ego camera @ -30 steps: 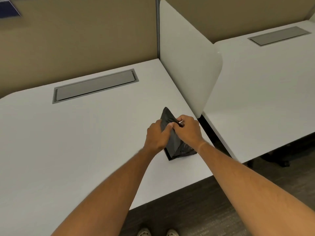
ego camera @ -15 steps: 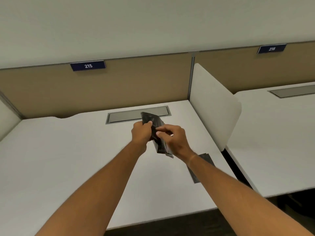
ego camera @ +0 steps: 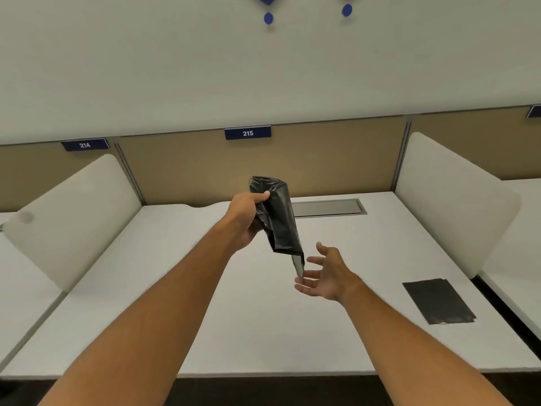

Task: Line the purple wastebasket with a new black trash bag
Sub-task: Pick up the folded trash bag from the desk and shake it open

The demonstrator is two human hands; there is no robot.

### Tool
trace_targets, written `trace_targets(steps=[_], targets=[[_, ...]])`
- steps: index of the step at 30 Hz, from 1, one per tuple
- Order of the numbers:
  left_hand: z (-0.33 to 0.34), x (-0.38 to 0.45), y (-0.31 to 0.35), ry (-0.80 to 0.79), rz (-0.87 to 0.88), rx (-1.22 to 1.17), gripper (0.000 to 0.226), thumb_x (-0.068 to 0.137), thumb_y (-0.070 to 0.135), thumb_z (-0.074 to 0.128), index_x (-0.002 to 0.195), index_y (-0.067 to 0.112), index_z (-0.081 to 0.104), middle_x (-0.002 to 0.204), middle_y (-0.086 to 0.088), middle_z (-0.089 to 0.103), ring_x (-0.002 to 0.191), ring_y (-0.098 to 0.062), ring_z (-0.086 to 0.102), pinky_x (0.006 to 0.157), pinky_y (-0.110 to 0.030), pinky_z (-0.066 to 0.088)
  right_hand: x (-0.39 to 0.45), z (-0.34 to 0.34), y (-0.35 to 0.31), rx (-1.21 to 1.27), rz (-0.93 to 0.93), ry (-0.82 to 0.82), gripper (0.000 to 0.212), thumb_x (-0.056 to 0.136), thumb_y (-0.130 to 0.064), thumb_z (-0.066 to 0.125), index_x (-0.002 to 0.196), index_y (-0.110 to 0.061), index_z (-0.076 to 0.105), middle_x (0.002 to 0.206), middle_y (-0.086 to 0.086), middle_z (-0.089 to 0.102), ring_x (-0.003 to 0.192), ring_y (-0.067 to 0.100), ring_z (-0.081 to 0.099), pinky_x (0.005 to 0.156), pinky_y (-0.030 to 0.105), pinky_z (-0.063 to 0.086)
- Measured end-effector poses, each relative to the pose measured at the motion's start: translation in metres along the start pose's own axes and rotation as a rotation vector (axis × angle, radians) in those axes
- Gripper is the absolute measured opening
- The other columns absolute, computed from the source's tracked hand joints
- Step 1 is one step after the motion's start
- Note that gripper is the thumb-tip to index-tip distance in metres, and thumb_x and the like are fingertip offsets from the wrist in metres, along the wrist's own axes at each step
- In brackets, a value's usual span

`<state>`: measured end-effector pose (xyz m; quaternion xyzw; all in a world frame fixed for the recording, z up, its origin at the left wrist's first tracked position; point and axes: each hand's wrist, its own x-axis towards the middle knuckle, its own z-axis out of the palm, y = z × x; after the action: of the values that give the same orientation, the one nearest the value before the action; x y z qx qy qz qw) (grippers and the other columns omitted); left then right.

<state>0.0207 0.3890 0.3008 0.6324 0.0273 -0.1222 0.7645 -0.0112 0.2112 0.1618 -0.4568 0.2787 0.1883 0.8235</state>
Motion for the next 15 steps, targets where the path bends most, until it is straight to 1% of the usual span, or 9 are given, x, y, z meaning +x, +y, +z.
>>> trace_targets(steps=[3, 5, 7, 8, 9, 10, 12, 13, 15], targets=[[-0.037, -0.014, 0.014, -0.071, -0.039, -0.065, 0.018, 0.093, 0.015, 0.055, 0.101, 0.006, 0.067, 0.085, -0.006, 0.076, 0.071, -0.019, 0.073, 0.058, -0.029, 0.059, 0.01, 0.037, 0.031, 0.135, 0.098, -0.098, 0.059, 0.087, -0.053, 0.054, 0.116, -0.002, 0.046, 0.121, 0.036, 0.053, 0.101, 0.051, 0.061, 0.075, 0.052, 0.056], [-0.059, -0.016, 0.018, -0.093, -0.051, -0.063, 0.021, 0.092, 0.018, 0.055, 0.105, 0.006, 0.067, 0.088, -0.008, 0.075, 0.075, -0.021, 0.072, 0.061, -0.03, 0.058, 0.013, 0.056, 0.045, 0.203, 0.11, -0.149, 0.061, 0.088, -0.051, 0.053, 0.114, 0.003, 0.048, 0.112, 0.036, 0.063, 0.086, 0.044, 0.068, 0.068, 0.042, 0.057], [-0.081, -0.016, 0.02, -0.104, -0.059, -0.042, 0.025, 0.09, 0.021, 0.056, 0.107, 0.007, 0.067, 0.092, -0.009, 0.073, 0.083, -0.024, 0.069, 0.068, -0.033, 0.057, 0.011, 0.07, 0.05, 0.228, 0.047, -0.153, 0.045, 0.089, -0.039, 0.053, 0.108, 0.002, 0.056, 0.089, 0.022, 0.073, 0.068, 0.029, 0.066, 0.06, 0.031, 0.051], [-0.092, -0.014, 0.019, -0.097, -0.06, -0.026, 0.025, 0.089, 0.022, 0.057, 0.106, 0.007, 0.067, 0.092, -0.009, 0.073, 0.083, -0.024, 0.069, 0.069, -0.033, 0.057, 0.01, 0.076, 0.048, 0.211, -0.003, -0.119, 0.032, 0.088, -0.03, 0.054, 0.101, -0.002, 0.06, 0.076, 0.014, 0.074, 0.066, 0.025, 0.063, 0.058, 0.029, 0.048], [-0.102, -0.013, 0.018, -0.073, -0.059, -0.013, 0.023, 0.088, 0.021, 0.057, 0.104, 0.008, 0.068, 0.091, -0.008, 0.074, 0.08, -0.023, 0.069, 0.066, -0.032, 0.057, 0.009, 0.08, 0.044, 0.2, -0.058, -0.085, 0.021, 0.086, -0.021, 0.055, 0.096, -0.005, 0.062, 0.07, 0.01, 0.073, 0.069, 0.023, 0.061, 0.058, 0.029, 0.046], [-0.111, -0.011, 0.015, -0.026, -0.055, 0.002, 0.02, 0.088, 0.02, 0.057, 0.101, 0.009, 0.068, 0.09, -0.008, 0.073, 0.077, -0.022, 0.069, 0.064, -0.03, 0.056, 0.008, 0.083, 0.039, 0.204, -0.114, -0.061, 0.017, 0.085, -0.014, 0.054, 0.097, -0.006, 0.064, 0.073, 0.009, 0.074, 0.074, 0.024, 0.063, 0.06, 0.03, 0.048], [-0.127, -0.004, 0.005, 0.129, -0.048, 0.082, 0.013, 0.089, 0.016, 0.058, 0.098, 0.009, 0.065, 0.094, -0.008, 0.07, 0.08, -0.022, 0.066, 0.064, -0.032, 0.054, 0.004, 0.086, 0.024, 0.224, -0.225, -0.025, 0.025, 0.084, -0.008, 0.057, 0.108, -0.003, 0.065, 0.097, 0.014, 0.074, 0.088, 0.03, 0.066, 0.066, 0.033, 0.054], [-0.134, 0.0, -0.001, 0.218, -0.046, 0.158, 0.012, 0.09, 0.015, 0.058, 0.098, 0.009, 0.064, 0.097, -0.01, 0.069, 0.085, -0.025, 0.065, 0.068, -0.034, 0.053, 0.001, 0.087, 0.016, 0.219, -0.274, -0.014, 0.029, 0.084, -0.007, 0.06, 0.112, -0.002, 0.065, 0.105, 0.016, 0.071, 0.092, 0.032, 0.065, 0.067, 0.035, 0.056], [-0.143, 0.009, -0.013, 0.346, -0.038, 0.316, 0.012, 0.09, 0.015, 0.059, 0.098, 0.007, 0.063, 0.107, -0.016, 0.067, 0.096, -0.031, 0.063, 0.082, -0.042, 0.054, -0.006, 0.092, 0.001, 0.176, -0.358, -0.021, 0.033, 0.084, -0.008, 0.063, 0.116, -0.001, 0.064, 0.112, 0.017, 0.069, 0.096, 0.034, 0.065, 0.072, 0.038, 0.057]])
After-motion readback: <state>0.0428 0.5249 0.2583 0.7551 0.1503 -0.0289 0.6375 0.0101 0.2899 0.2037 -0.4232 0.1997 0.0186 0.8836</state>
